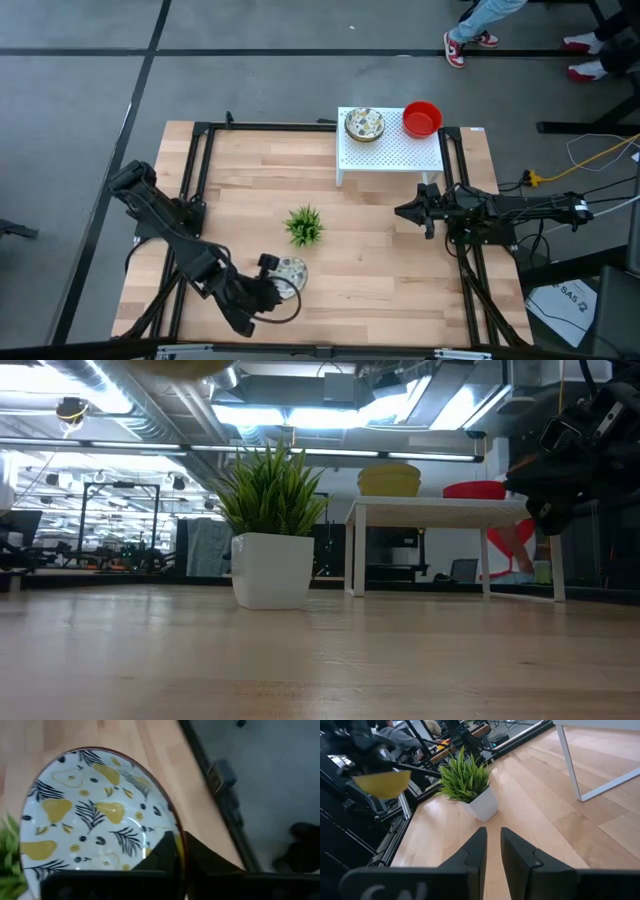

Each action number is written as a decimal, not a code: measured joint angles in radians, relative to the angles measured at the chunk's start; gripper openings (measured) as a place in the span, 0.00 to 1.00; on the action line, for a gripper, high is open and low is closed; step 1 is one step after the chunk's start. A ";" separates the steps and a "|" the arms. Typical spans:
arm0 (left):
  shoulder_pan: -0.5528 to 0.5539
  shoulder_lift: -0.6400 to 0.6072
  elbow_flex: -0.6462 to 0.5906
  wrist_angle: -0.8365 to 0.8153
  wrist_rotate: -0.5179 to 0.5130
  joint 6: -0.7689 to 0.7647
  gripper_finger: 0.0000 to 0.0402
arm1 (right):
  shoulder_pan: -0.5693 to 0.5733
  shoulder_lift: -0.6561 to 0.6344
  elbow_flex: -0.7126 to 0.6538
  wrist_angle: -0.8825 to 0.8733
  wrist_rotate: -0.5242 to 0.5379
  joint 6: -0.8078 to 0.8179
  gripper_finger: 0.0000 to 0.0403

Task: Pick & Place Mini bowls
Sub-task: Stack the white bowl on the white bowl on the shelf

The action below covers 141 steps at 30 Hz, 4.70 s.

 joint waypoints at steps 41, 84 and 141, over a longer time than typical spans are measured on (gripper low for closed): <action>0.755 -0.002 0.359 0.065 0.333 0.775 0.02 | 0.000 0.000 0.000 0.000 0.000 0.000 0.14; 1.136 0.103 0.418 0.263 0.549 0.916 0.02 | 0.000 0.000 0.000 0.000 0.000 0.000 0.14; 1.186 0.502 0.788 -0.039 0.570 0.866 0.11 | 0.000 0.000 0.000 -0.001 -0.001 0.000 0.14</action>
